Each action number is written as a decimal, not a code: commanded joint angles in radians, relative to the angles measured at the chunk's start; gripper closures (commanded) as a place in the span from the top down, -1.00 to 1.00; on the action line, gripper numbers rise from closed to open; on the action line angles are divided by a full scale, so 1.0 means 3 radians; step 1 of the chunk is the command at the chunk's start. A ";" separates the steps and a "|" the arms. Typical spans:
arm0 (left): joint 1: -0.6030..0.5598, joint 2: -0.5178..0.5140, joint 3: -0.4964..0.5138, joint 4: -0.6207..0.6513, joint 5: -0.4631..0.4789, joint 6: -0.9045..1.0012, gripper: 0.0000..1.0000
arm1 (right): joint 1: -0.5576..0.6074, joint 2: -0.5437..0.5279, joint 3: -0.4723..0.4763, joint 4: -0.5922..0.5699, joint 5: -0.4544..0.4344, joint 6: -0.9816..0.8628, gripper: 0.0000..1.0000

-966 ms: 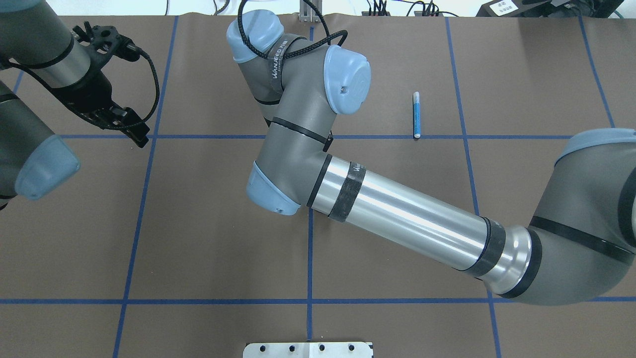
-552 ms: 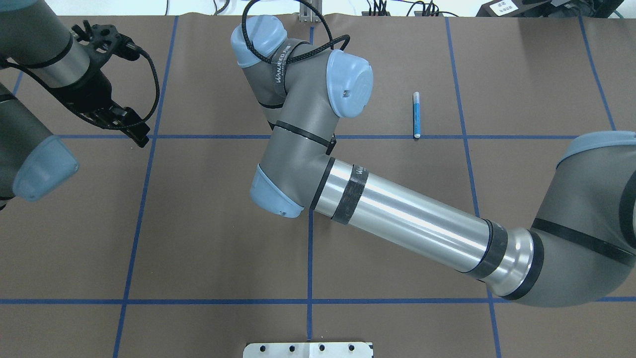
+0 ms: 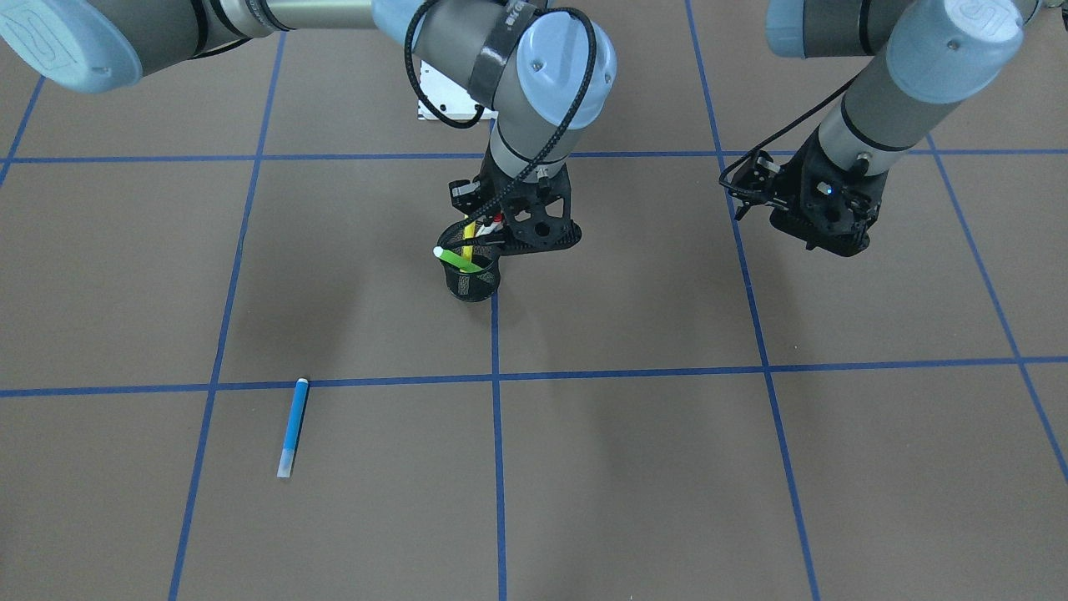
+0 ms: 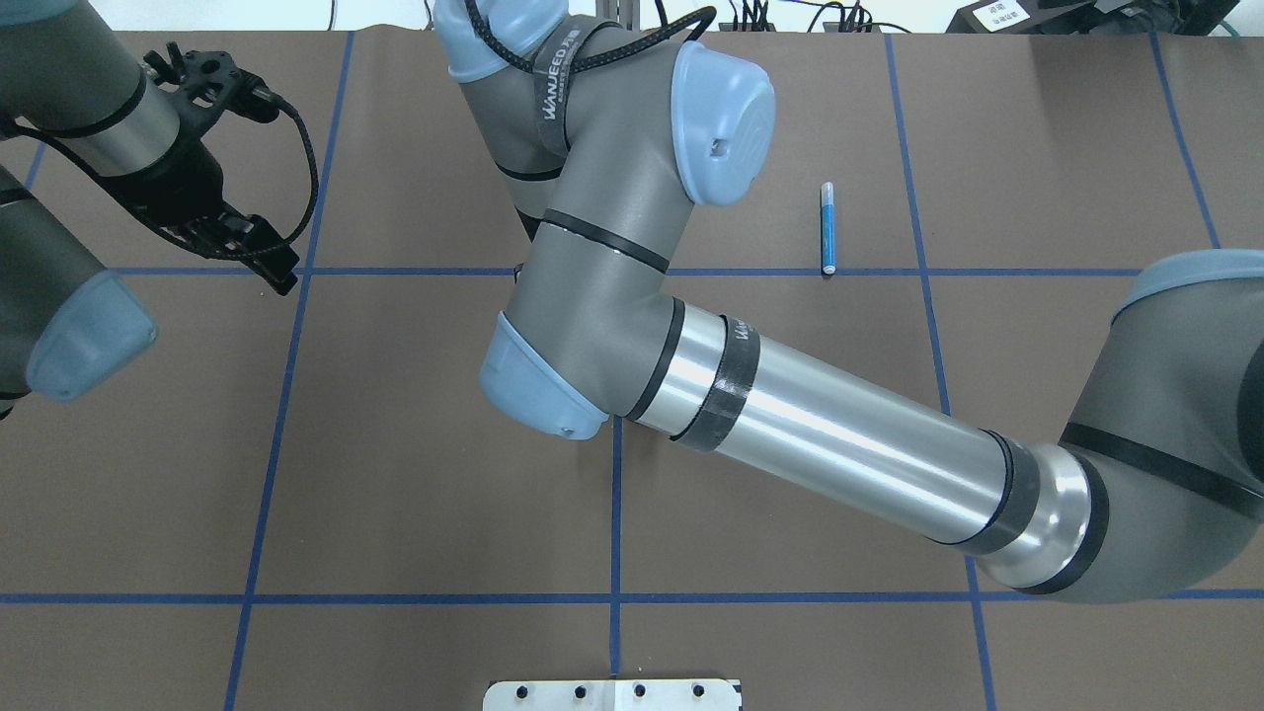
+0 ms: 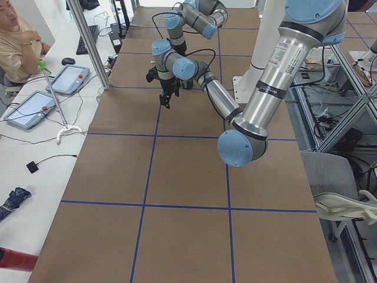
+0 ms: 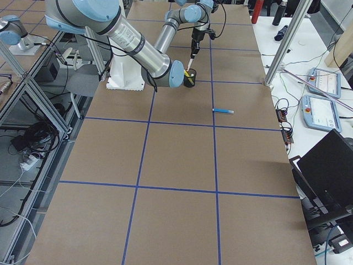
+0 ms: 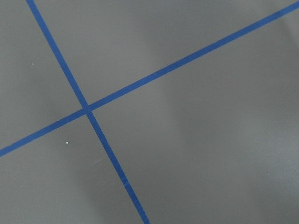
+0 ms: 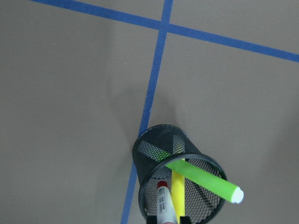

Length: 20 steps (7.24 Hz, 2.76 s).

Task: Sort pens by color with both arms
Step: 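Grasp the red-capped white marker with the right gripper and lift it, then carry the red-capped marker beside the blue marker and release it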

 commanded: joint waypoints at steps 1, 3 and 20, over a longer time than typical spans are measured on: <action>0.0004 0.0007 0.0005 0.0000 -0.0075 0.0002 1.00 | 0.0074 -0.0004 0.0404 -0.0074 -0.0205 0.0270 -1.00; 0.0009 0.0007 0.0015 0.0000 -0.0080 0.0002 1.00 | 0.0090 -0.0034 0.0594 -0.0039 -0.0760 0.0597 -1.00; 0.0019 -0.0110 0.0082 -0.0020 -0.0075 -0.0003 1.00 | -0.0278 -0.1644 -0.0377 0.3454 -0.4071 0.1799 -1.00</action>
